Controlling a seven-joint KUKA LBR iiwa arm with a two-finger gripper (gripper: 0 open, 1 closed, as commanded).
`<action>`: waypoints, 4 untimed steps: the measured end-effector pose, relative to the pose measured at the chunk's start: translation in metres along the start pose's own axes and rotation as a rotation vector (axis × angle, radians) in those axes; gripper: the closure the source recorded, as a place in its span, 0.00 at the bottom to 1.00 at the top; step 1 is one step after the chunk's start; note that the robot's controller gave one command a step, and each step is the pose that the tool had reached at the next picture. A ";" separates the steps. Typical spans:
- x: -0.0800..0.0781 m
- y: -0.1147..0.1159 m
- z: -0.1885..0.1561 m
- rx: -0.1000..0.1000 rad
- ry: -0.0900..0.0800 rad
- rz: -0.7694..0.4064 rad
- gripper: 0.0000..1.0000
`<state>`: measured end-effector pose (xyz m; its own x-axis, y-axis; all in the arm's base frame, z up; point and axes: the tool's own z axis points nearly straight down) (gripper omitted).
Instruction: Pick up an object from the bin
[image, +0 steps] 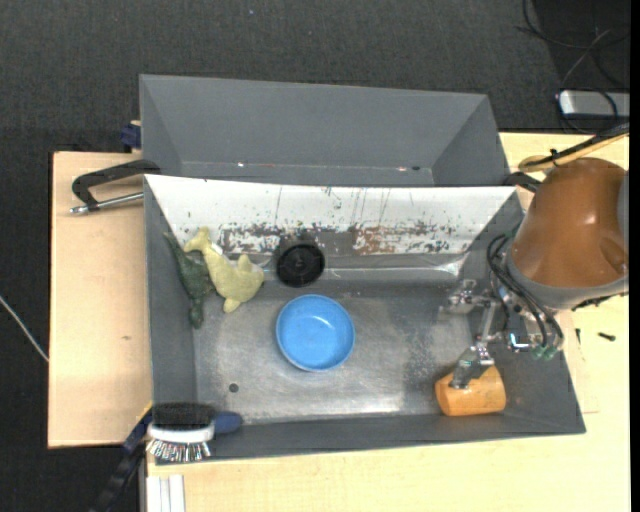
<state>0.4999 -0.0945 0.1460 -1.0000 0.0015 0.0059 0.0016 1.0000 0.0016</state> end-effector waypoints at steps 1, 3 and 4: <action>-0.004 -0.007 0.035 -0.009 -0.023 -0.263 0.00; 0.008 -0.010 0.043 0.002 -0.005 -0.751 0.00; 0.007 -0.001 0.075 0.003 -0.007 -0.869 0.00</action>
Offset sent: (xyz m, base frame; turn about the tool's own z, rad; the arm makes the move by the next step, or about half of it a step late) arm -0.0061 -0.0281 -0.0760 -0.3675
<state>0.4920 -0.0953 0.0708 -0.6469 -0.7626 -0.0020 -0.7626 0.6469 -0.0001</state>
